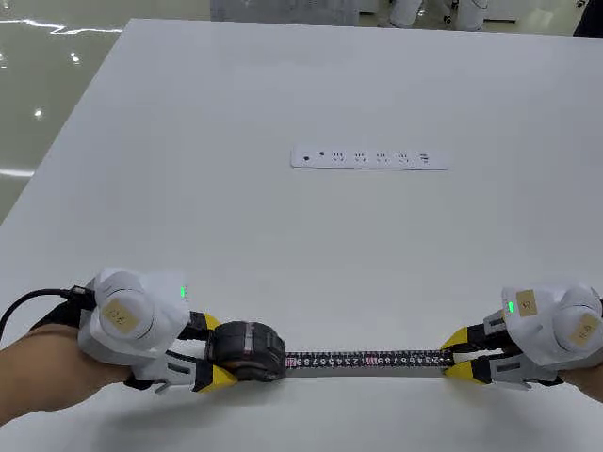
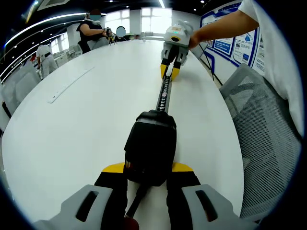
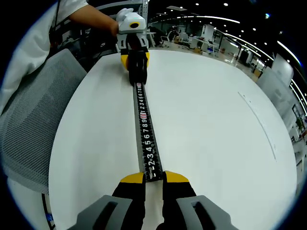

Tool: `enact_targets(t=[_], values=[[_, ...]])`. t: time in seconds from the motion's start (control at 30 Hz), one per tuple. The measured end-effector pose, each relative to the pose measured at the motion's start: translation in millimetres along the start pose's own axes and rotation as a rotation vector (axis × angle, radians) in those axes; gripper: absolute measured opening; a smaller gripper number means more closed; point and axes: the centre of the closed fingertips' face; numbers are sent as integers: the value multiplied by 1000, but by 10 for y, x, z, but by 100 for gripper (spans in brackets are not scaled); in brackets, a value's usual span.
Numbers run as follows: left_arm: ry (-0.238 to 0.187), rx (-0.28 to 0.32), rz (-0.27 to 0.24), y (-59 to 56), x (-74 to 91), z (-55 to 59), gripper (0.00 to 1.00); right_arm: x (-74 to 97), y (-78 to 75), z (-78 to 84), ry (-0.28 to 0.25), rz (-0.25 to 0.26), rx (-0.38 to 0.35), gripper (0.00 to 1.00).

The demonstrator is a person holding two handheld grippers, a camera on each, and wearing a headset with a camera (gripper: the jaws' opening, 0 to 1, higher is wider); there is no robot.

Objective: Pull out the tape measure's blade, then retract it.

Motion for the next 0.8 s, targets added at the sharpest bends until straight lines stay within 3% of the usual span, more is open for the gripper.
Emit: enact_targets(t=[0.4, 0.8], values=[[-3, 1, 0, 0, -4, -6, 26, 141, -15, 205, 32, 11, -20, 9], [4, -4, -9, -1, -6, -7, 26, 161, -22, 225, 34, 18, -24, 10]])
Point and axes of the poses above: the centre of the closed fingertips' face, and the gripper's own axes: x roughly backward along the fingers, y roughly to its left, z roughly out of its underside, and after that the axes turned 3 degrees about x, right-handed
